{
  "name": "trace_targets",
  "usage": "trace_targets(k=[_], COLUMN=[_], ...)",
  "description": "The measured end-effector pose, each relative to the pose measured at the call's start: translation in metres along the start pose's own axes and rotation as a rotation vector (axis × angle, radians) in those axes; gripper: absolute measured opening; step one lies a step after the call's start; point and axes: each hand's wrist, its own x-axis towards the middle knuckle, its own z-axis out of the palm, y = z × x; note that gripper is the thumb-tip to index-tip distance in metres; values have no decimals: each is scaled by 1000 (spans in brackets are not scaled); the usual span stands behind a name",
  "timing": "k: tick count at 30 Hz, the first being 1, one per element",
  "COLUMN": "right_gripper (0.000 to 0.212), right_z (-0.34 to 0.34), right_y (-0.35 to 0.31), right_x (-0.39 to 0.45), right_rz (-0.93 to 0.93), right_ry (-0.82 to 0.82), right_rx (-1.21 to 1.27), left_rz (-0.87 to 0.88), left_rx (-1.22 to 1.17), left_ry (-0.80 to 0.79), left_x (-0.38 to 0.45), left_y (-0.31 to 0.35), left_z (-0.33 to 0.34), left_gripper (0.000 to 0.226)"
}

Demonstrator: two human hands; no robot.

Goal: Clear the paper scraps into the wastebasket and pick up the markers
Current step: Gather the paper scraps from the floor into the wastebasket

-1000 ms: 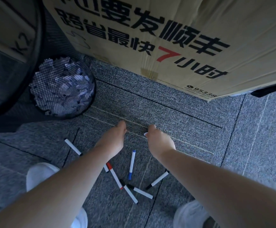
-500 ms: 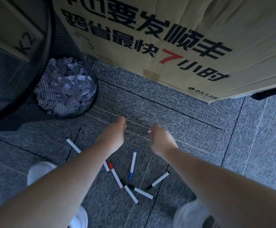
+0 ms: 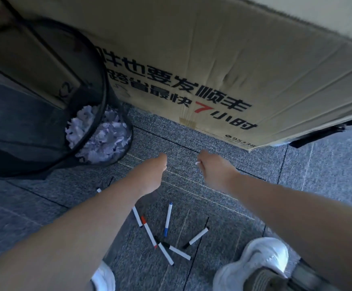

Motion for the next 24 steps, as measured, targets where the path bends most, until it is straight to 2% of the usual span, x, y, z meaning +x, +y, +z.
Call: trace_targets(k=[8,13,17,24], right_gripper=[5,8,3,5], right_z=[-87,-140,-157,-137], right_y=[-76,-136,-189,-254], right_x=[-36,-66,-71,-20], right_rz=[-130,-256,-354,-446], right_ry=[150,253,306,286], right_rx=[-44,-83,-98,-118], left_rz=[79,90,-28,-88], left_rx=[51,137,162,49], left_ry=[122,301,434,467], left_x=[-55,-100,-130,-134], left_y=[36,38,8,-79], left_z=[-117,-184,-212,-195], left_gripper=[19,24,10,20])
